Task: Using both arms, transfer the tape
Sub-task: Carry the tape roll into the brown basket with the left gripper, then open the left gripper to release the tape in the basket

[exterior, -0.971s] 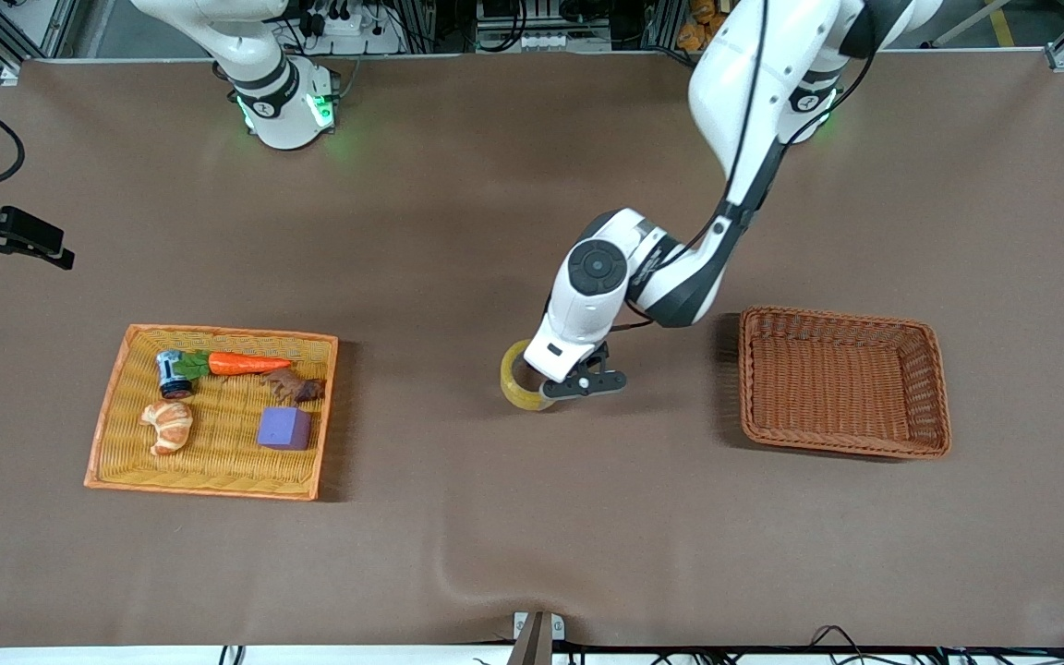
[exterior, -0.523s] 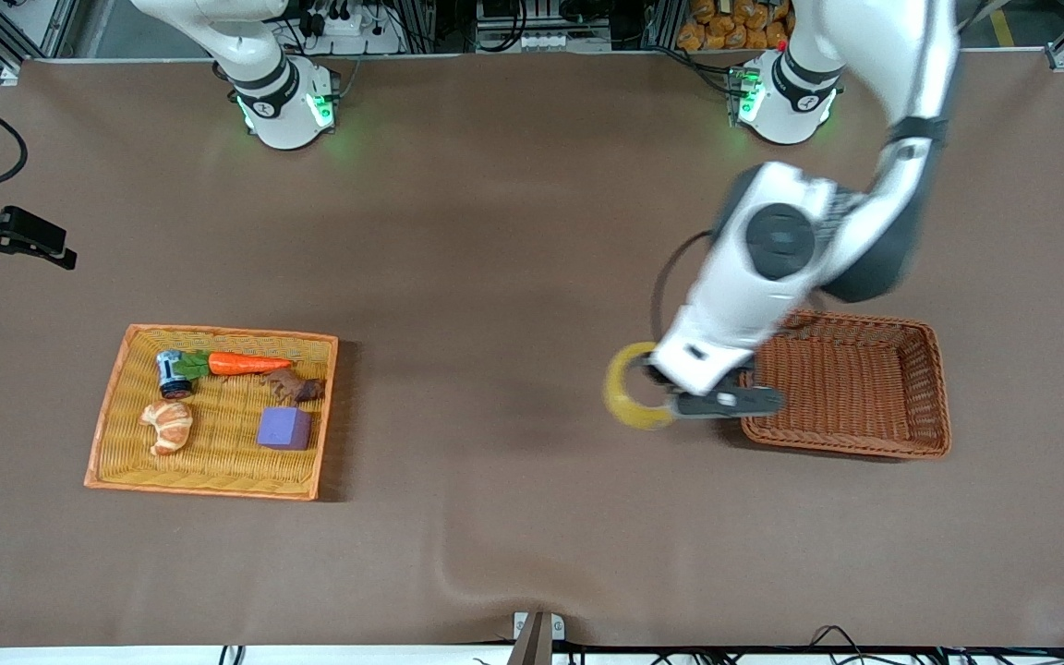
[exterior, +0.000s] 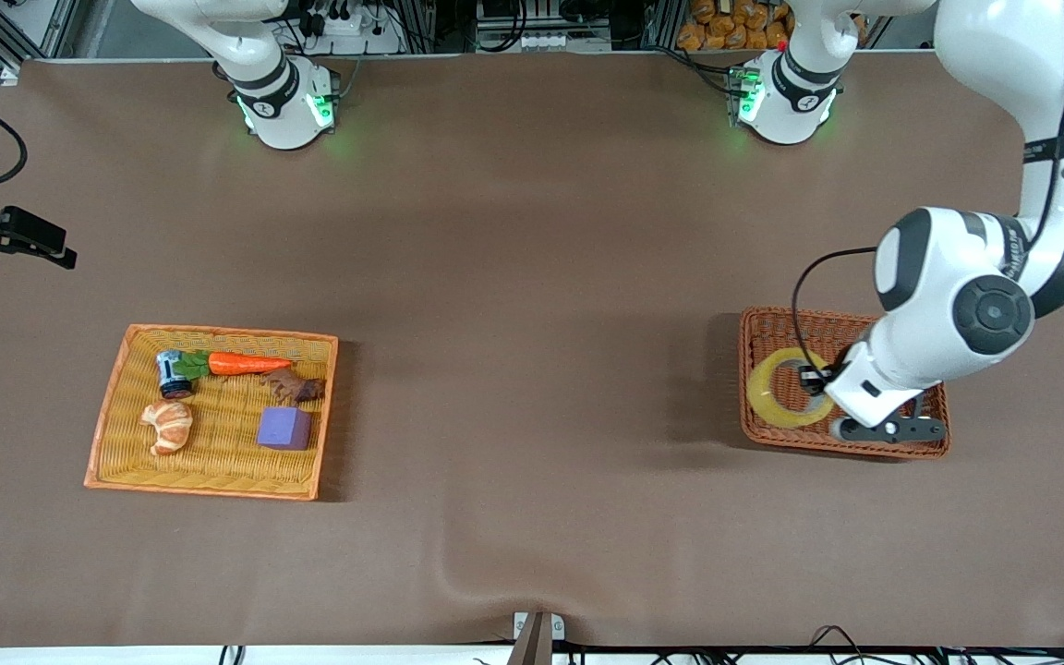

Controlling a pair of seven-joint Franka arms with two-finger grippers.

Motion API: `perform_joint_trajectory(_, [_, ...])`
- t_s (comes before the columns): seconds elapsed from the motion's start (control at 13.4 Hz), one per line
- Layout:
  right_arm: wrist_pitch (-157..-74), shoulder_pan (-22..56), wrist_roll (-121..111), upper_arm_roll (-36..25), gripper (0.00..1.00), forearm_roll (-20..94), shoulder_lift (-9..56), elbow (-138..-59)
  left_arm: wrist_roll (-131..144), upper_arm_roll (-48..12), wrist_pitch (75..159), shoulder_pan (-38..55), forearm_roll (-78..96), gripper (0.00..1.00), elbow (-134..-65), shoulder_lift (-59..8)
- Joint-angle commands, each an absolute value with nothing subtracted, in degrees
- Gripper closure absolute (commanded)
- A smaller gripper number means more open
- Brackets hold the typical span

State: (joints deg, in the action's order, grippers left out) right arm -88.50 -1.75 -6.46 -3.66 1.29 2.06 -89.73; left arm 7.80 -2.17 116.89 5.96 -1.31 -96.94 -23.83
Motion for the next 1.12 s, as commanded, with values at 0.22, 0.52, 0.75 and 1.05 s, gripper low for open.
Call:
perform_joint_trajectory(0.22, [-88.50, -1.67, -7.56, -3.16, 0.00, 1.49, 1.49, -90.44, 3.97, -3.16, 125.48, 0.01, -2.20, 1.00, -106.33, -23.56])
perform_joint_trajectory(0.52, [-88.59, -1.23, -7.56, -3.08, 0.00, 1.49, 1.41, -89.74, -4.04, -3.16, 129.45, -3.87, -1.94, 1.00, -108.80, -25.84])
perform_joint_trajectory(0.75, [-88.59, -1.41, -7.56, -3.08, 0.00, 1.41, 1.76, -90.09, -4.04, -3.16, 133.24, -4.66, -1.76, 0.22, -111.01, -25.93])
perform_joint_trajectory(1.05, [-88.59, -1.50, -7.65, -3.16, 0.00, 1.41, 2.02, -90.26, -4.22, -3.16, 132.28, -4.92, -1.76, 0.00, -110.22, -23.04])
